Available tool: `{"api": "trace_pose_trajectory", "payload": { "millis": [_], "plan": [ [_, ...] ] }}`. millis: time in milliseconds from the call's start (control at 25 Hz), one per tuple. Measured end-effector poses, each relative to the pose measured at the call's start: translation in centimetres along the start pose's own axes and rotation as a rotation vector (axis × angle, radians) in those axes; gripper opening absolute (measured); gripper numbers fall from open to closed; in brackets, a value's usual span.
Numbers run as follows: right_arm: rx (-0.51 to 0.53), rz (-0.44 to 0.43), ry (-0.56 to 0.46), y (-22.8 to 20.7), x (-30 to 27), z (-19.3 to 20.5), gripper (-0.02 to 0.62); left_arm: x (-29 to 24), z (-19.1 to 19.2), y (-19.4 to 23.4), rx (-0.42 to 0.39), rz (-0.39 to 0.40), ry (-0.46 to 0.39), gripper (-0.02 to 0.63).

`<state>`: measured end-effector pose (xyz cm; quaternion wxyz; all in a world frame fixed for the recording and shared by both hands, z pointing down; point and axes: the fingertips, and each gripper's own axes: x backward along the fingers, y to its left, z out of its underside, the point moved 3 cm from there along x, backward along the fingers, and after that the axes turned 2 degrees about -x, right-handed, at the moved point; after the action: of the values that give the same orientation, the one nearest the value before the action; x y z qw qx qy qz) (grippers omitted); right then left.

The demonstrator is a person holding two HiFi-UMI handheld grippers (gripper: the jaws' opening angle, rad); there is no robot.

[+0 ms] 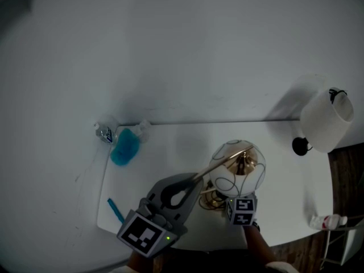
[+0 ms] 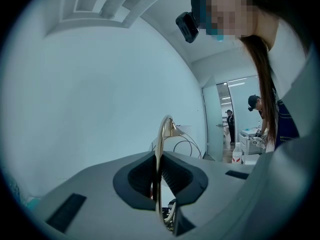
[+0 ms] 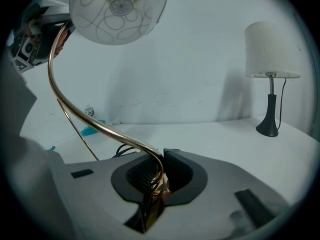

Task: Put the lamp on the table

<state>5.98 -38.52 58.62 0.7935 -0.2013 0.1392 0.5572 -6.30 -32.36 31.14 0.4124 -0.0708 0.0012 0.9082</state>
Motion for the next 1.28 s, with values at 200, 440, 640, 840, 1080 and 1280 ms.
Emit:
{"api": "trace_pose_trajectory", "payload": {
  "millis": [200, 440, 640, 840, 1080, 1280],
  "plan": [
    [-0.002, 0.002, -0.002, -0.14, 0.06, 0.18, 0.037, -0.07, -0.03, -0.5, -0.006, 0.01, -0.001, 0.025],
    [0.0, 0.0, 0.005, -0.06, 0.11, 0.33, 0.037, -0.04, 0.09, -0.66, -0.011, 0.013, 0.012, 0.025],
    [0.003, 0.002, 0.012, -0.09, 0.01, 0.48, 0.037, -0.15, 0.1, -0.68, -0.01, 0.017, 0.012, 0.026],
    [0.001, -0.002, 0.019, 0.08, 0.04, 0.55, 0.037, -0.1, 0.05, -0.72, -0.01, 0.019, 0.011, 0.026],
    [-0.001, -0.004, 0.015, 0.16, -0.01, 0.54, 0.037, -0.07, 0.1, -0.74, -0.009, 0.021, 0.014, 0.026],
    [-0.002, -0.006, 0.011, 0.08, 0.07, 0.68, 0.037, -0.04, 0.17, -0.95, -0.009, 0.02, 0.015, 0.026]
  ]
}}
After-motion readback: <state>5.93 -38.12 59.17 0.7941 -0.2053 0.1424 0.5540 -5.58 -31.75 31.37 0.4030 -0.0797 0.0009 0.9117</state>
